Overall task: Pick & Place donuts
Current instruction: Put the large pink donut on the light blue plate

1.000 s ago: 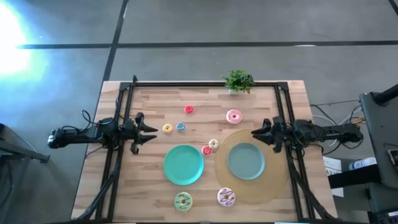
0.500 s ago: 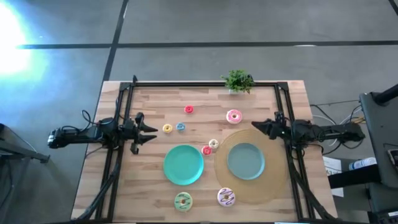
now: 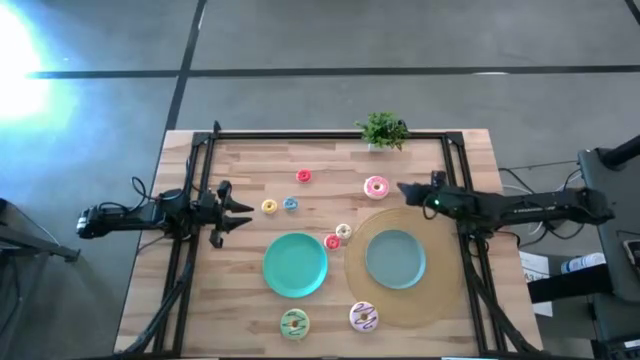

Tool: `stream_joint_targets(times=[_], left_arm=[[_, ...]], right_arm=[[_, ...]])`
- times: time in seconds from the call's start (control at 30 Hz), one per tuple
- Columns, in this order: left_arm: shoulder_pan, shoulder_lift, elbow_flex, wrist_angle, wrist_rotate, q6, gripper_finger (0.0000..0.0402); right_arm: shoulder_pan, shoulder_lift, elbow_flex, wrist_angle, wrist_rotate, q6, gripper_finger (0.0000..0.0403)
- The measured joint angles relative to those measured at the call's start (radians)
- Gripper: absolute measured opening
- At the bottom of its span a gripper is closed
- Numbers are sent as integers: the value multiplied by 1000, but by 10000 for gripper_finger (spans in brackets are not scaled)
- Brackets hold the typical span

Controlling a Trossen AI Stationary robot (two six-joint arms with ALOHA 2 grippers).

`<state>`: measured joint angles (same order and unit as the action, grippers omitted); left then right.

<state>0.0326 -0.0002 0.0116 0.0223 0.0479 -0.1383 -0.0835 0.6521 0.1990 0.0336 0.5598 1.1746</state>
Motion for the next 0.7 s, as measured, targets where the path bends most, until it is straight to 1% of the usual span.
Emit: stream_joint_targets(times=[0.03,0.13,0.2,0.33,0.4,0.47,0.53,0.7], left_arm=[[0,0,0,0,0,0,108],[0,0,0,0,0,0,108],[0,0,0,0,0,0,108],[0,0,0,0,0,0,108],[0,0,0,0,0,0,108],[0,0,0,0,0,0,108],[0,0,0,0,0,0,108],[0,0,0,0,0,0,108]], right_arm=[[-18,36,31,-13,-14,-34,114],[-77,163,130,-76,-106,-126,115],[-118,252,204,-194,-150,-132,122],[-170,423,338,-417,-177,-88,160],[-181,492,390,-493,-202,-71,184],[-184,546,429,-534,-221,-67,206],[-189,584,454,-537,-242,-73,222],[-215,624,478,-537,-333,-99,239]])
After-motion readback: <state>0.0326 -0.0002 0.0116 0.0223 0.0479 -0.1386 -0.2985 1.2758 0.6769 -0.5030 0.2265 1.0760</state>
